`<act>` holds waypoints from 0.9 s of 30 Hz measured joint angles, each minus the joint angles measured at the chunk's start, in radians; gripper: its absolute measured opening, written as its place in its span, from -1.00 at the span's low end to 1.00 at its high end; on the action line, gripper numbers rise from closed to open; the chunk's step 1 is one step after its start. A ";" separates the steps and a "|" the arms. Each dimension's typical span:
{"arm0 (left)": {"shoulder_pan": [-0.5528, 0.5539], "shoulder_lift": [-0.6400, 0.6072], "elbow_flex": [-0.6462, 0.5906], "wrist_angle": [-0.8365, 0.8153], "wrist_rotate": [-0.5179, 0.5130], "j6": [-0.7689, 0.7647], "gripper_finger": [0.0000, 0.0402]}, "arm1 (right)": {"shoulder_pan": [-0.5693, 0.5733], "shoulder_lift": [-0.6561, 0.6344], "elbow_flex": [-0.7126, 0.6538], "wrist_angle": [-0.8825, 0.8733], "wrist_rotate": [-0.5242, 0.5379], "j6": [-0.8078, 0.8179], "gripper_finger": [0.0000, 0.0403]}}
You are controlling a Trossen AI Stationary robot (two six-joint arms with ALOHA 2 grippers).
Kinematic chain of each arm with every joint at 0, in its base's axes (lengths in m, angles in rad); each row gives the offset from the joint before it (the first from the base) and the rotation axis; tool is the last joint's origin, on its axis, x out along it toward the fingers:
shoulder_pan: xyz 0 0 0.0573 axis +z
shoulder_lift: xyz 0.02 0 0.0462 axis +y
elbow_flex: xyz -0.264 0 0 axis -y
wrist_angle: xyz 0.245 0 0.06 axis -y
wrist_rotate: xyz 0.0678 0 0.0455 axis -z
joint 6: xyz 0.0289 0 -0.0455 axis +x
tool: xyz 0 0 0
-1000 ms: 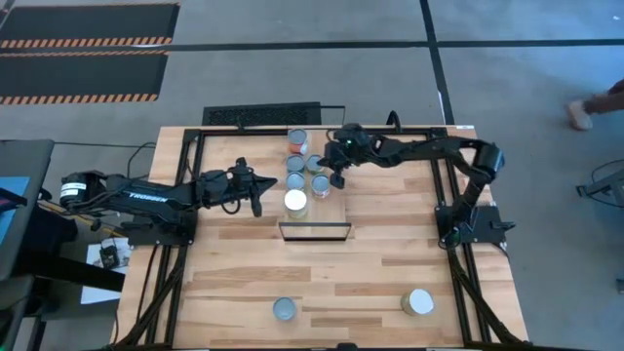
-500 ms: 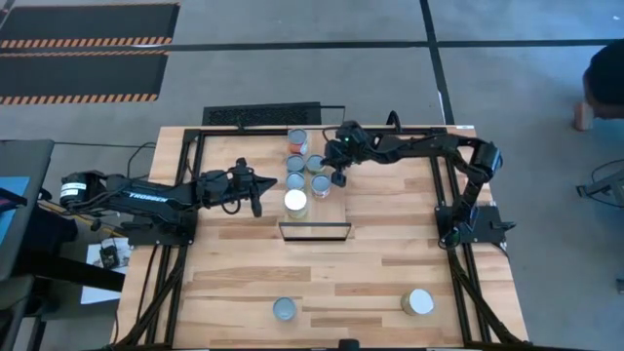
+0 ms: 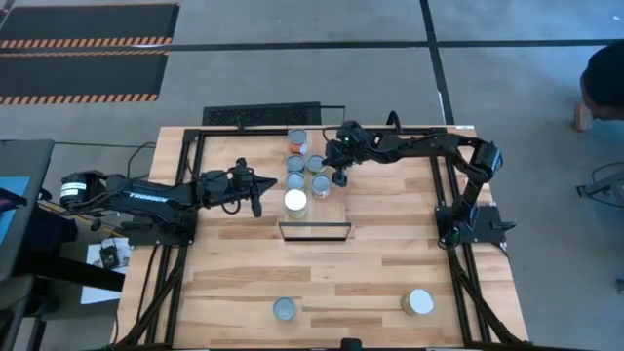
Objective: Pick and place cans onto a shelf
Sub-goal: Put the small canned mushrooms on the shelf aligned with the small tuna can, then put the large canned peas on the shelf aligned with the large canned mixed fruits
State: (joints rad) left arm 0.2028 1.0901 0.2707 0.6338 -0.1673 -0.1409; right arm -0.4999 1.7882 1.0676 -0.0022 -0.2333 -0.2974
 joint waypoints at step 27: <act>-0.226 -0.116 0.041 -0.180 0.081 0.162 -0.99 | 0.064 -0.544 -0.493 0.309 0.126 0.116 -0.98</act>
State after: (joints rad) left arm -0.0231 0.9740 0.3118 0.4538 -0.0859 0.0216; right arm -0.4356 1.2441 0.5744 0.3064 -0.1078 -0.1815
